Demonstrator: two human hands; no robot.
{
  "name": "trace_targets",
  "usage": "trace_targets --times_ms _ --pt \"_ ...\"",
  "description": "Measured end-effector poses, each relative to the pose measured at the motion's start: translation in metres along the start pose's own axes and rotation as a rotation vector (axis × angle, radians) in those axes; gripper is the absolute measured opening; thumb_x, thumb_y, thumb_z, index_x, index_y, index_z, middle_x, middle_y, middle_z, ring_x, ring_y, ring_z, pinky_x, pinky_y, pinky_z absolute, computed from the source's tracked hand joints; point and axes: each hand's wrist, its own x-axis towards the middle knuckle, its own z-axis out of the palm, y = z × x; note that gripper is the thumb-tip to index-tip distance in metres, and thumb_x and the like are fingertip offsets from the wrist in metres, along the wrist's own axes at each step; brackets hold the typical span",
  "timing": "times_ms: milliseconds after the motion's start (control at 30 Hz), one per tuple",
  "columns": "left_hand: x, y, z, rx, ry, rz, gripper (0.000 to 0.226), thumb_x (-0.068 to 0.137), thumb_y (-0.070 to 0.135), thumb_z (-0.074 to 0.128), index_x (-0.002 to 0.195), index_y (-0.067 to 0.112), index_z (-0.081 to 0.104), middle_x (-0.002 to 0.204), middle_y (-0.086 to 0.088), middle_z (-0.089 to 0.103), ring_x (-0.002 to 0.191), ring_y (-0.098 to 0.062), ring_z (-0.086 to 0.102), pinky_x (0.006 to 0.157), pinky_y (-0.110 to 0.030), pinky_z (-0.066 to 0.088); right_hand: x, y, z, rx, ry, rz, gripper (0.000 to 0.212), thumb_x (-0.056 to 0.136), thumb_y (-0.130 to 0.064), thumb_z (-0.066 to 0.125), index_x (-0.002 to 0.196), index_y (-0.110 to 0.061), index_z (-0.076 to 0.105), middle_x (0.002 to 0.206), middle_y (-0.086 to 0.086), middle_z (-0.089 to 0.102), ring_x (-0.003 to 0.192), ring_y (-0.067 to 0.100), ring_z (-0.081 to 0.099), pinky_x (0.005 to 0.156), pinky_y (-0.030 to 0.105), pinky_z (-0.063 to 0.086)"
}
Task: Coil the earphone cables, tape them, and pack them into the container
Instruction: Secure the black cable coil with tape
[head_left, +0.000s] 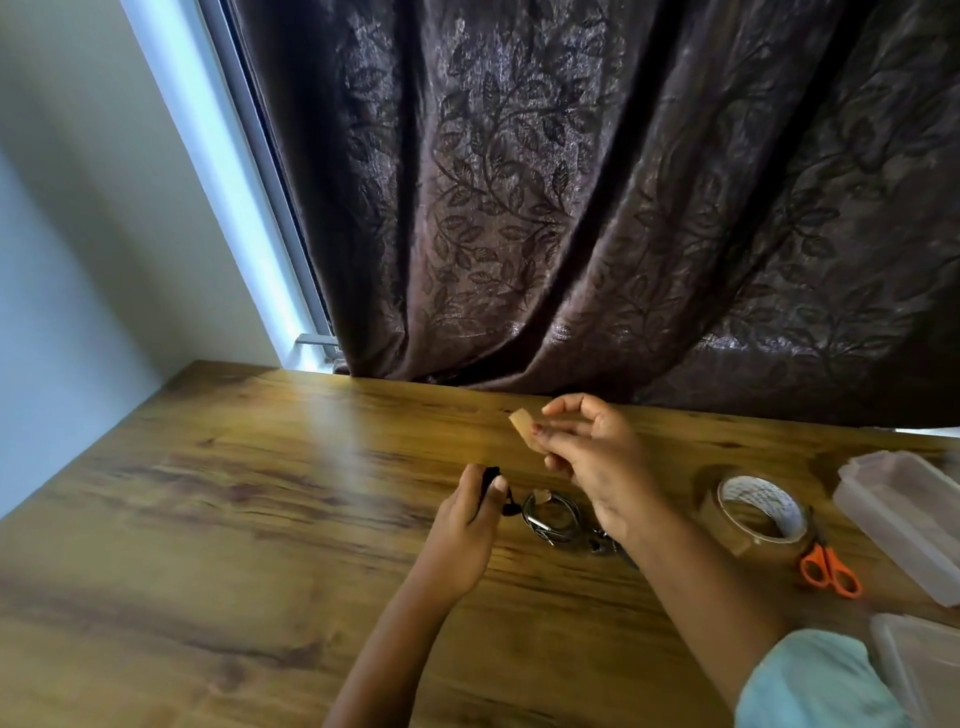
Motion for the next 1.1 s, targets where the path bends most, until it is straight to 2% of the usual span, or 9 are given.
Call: trace_targets --times_ms 100,200,400,467,567,633,733,933,1100 --pt "0.005 0.001 -0.003 -0.247 -0.007 -0.101 0.032 0.101 0.026 0.035 0.105 0.001 0.055 0.080 -0.009 0.052 0.070 -0.020 0.044 0.058 -0.022 0.038 -0.005 0.015 0.021 -0.022 -0.011 0.032 0.020 0.083 -0.001 0.068 0.098 -0.014 0.062 0.089 0.003 0.071 0.076 0.011 0.063 0.059 0.019 0.050" --pt "0.009 -0.002 -0.010 -0.333 0.004 -0.133 0.032 0.102 0.015 0.034 0.108 -0.007 0.056 0.082 -0.015 0.049 0.071 -0.022 0.041 0.054 -0.020 0.035 -0.007 0.031 0.036 -0.115 0.018 0.011 0.020 0.085 -0.007 0.068 0.098 -0.021 0.063 0.083 -0.002 0.072 0.071 0.007 0.062 0.059 0.018 0.049" --pt "0.009 -0.017 -0.027 -0.211 0.004 -0.071 0.027 0.100 0.024 0.042 0.098 0.019 0.069 0.077 -0.006 0.061 0.067 -0.017 0.047 0.062 -0.031 0.035 -0.003 0.039 0.046 -0.217 0.025 -0.102 0.025 0.085 -0.010 0.068 0.100 -0.030 0.064 0.085 -0.004 0.072 0.076 0.003 0.065 0.063 0.015 0.048" --pt "0.011 -0.020 -0.032 -0.194 0.020 -0.078 0.027 0.099 0.026 0.044 0.092 0.020 0.069 0.071 -0.001 0.059 0.065 -0.017 0.045 0.061 -0.033 0.034 -0.003 0.043 0.049 -0.226 0.010 -0.127 0.027 0.084 -0.012 0.070 0.100 -0.033 0.064 0.087 -0.006 0.071 0.078 0.001 0.065 0.066 0.016 0.050" --pt "0.011 -0.015 -0.039 -0.200 0.042 -0.095 0.028 0.099 0.023 0.044 0.082 0.013 0.066 0.063 0.005 0.052 0.062 -0.016 0.041 0.060 -0.033 0.032 -0.004 0.048 0.054 -0.284 -0.020 -0.205 0.033 0.078 -0.017 0.077 0.102 -0.038 0.065 0.102 -0.012 0.068 0.096 -0.003 0.062 0.079 0.024 0.053" --pt "0.009 -0.012 -0.042 -0.213 0.013 -0.107 0.028 0.099 0.021 0.043 0.090 0.008 0.066 0.072 -0.003 0.053 0.067 -0.019 0.042 0.063 -0.033 0.033 -0.006 0.048 0.057 -0.283 -0.030 -0.271 0.033 0.078 -0.015 0.077 0.100 -0.037 0.065 0.106 -0.010 0.068 0.092 -0.002 0.064 0.079 0.026 0.056" --pt "0.008 -0.007 -0.045 -0.267 -0.029 -0.120 0.029 0.100 0.016 0.040 0.088 0.019 0.066 0.083 -0.010 0.054 0.076 -0.020 0.044 0.066 -0.030 0.034 -0.005 0.047 0.060 -0.305 -0.009 -0.360 0.028 0.080 -0.008 0.074 0.094 -0.031 0.066 0.099 -0.010 0.067 0.084 0.005 0.067 0.074 0.028 0.057" --pt "0.008 -0.006 -0.050 -0.262 -0.041 -0.166 0.027 0.100 0.015 0.040 0.093 0.024 0.064 0.085 0.001 0.062 0.079 -0.013 0.051 0.071 -0.026 0.039 -0.002 0.048 0.062 -0.348 0.001 -0.479 0.029 0.081 -0.005 0.073 0.087 -0.032 0.061 0.086 -0.004 0.065 0.071 0.013 0.063 0.064 0.026 0.056" --pt "0.010 -0.005 -0.054 -0.230 -0.051 -0.177 0.025 0.099 0.015 0.040 0.091 0.021 0.063 0.083 0.001 0.060 0.075 -0.011 0.051 0.069 -0.024 0.040 0.002 0.046 0.064 -0.447 -0.001 -0.581 0.037 0.080 -0.005 0.073 0.083 -0.037 0.056 0.091 -0.009 0.059 0.072 0.006 0.061 0.064 0.013 0.048"
